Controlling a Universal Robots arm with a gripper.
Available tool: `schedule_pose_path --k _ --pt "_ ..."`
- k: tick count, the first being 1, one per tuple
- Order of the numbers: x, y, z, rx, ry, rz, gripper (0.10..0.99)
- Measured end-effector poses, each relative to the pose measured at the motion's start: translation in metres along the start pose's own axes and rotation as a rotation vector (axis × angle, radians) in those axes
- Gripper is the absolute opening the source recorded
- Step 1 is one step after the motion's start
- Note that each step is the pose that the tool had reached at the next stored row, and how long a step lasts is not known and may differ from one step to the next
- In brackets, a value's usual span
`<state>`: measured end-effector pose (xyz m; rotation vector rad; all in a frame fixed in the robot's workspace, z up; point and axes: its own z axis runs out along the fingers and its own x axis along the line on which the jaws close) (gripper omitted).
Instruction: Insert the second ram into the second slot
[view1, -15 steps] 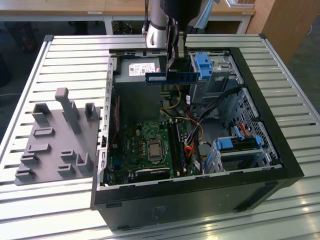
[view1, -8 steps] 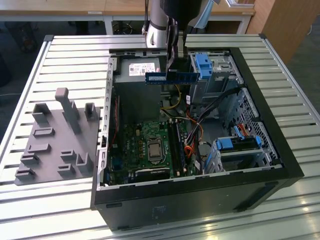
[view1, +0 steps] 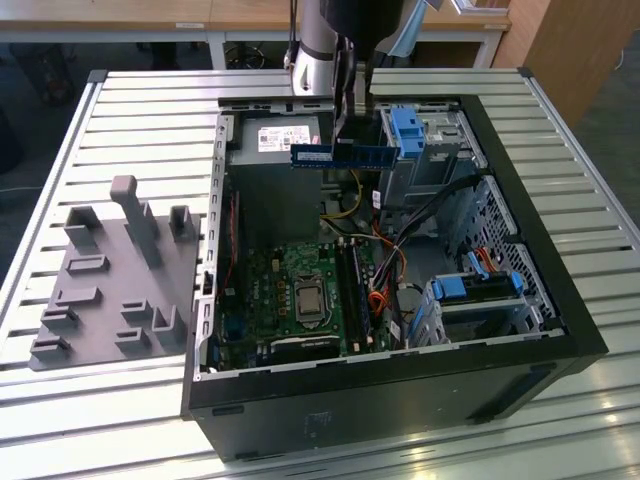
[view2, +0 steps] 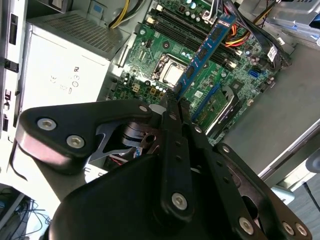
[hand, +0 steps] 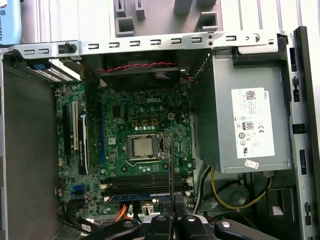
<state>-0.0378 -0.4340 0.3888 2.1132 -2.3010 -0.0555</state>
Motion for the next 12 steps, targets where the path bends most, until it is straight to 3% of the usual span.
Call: schedule_pose_path --k 12 --pt "-0.0001 0.0 0.0001 0.001 -0.0001 0.036 0.137"
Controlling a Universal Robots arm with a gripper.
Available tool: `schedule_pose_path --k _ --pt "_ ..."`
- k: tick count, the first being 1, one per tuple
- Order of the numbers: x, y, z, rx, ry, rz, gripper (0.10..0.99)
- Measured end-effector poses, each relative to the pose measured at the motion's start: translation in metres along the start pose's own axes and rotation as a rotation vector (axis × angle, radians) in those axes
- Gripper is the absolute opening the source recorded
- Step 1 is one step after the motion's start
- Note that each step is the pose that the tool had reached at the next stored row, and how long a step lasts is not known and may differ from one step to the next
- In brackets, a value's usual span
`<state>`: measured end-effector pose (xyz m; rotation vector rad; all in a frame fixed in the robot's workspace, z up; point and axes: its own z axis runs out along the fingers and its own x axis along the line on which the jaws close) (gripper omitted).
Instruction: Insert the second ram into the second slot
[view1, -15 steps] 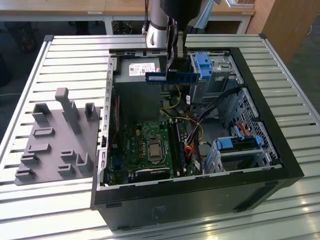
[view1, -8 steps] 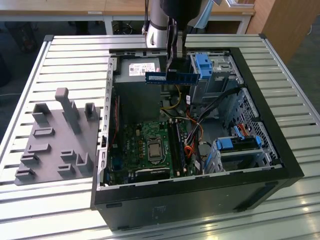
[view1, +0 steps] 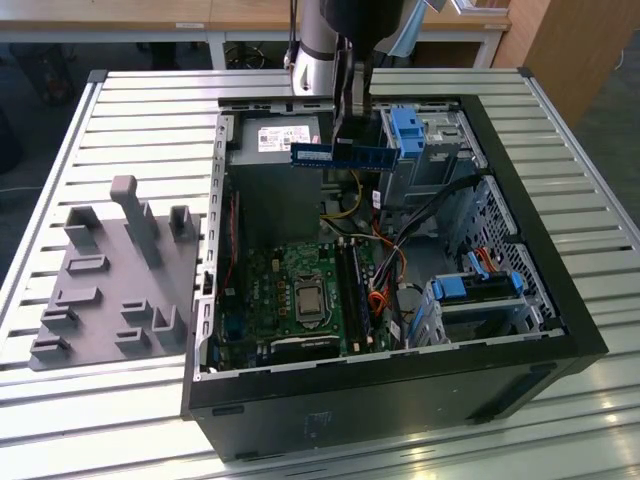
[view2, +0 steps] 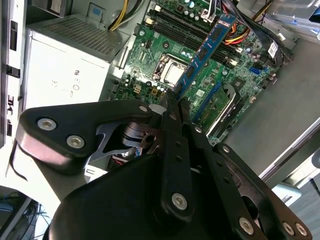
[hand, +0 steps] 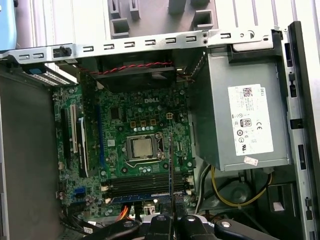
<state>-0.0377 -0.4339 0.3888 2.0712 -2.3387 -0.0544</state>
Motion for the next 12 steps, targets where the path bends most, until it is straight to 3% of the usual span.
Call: schedule_pose_path --k 12 --pt "0.0 0.0 -0.0001 0.0 -0.0009 0.027 0.137"
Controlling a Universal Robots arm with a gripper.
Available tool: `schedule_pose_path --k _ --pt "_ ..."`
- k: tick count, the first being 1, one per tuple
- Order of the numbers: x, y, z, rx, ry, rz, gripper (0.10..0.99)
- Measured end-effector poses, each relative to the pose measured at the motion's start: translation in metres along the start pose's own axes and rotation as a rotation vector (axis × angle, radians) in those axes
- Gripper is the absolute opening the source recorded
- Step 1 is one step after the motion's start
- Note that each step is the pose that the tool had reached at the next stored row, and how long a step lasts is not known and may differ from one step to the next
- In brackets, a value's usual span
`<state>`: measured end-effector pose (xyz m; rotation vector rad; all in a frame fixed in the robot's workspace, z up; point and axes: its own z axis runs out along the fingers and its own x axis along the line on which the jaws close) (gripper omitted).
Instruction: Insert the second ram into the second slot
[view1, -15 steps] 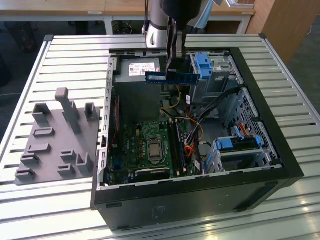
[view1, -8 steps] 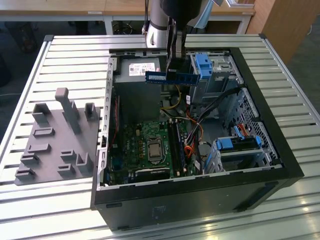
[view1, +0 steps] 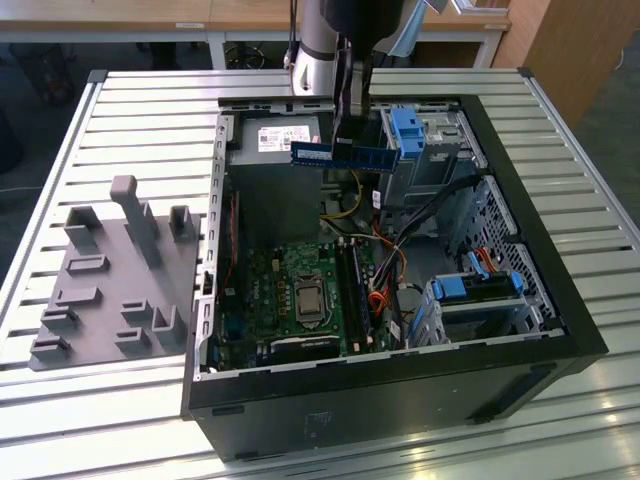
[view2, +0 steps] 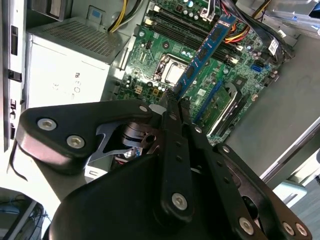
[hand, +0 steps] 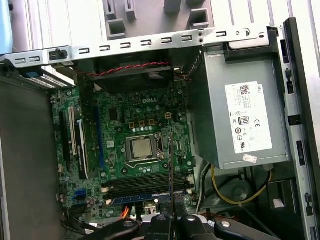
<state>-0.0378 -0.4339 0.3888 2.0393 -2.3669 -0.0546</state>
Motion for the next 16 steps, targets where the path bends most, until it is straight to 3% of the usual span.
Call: schedule_pose_path --k 16 --pt "0.0 0.0 0.0 0.001 -0.0017 0.052 0.137"
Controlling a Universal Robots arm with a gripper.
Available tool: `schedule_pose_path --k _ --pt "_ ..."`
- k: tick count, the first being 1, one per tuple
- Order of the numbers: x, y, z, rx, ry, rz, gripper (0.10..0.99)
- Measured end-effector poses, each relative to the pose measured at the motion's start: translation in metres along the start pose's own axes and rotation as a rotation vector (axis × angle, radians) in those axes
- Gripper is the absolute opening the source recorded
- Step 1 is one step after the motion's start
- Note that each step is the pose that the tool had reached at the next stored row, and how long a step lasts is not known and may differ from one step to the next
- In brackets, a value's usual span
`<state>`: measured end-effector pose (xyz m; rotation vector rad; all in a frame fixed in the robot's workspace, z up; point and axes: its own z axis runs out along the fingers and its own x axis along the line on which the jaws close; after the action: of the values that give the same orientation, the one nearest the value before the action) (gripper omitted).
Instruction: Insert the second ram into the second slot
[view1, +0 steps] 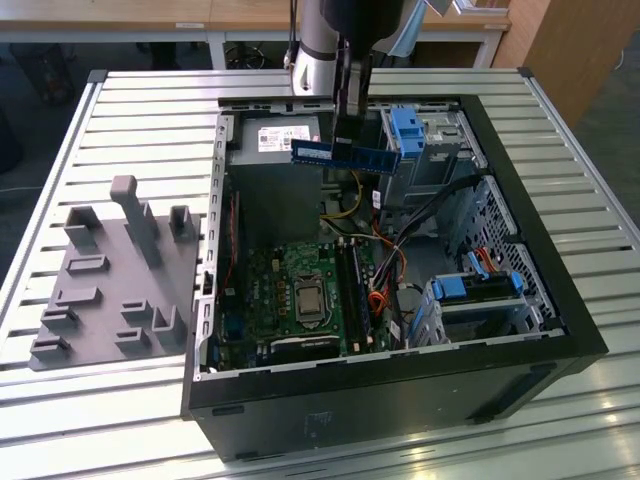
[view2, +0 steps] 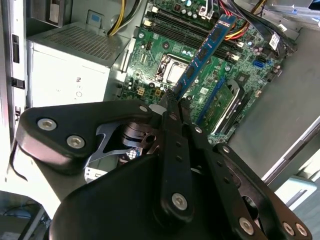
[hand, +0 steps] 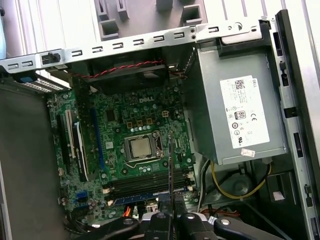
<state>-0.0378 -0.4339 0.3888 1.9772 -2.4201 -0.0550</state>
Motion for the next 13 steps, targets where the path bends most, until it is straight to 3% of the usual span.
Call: schedule_pose_path --k 13 --pt "0.0 0.0 0.0 0.0 -0.0012 0.04 0.137"
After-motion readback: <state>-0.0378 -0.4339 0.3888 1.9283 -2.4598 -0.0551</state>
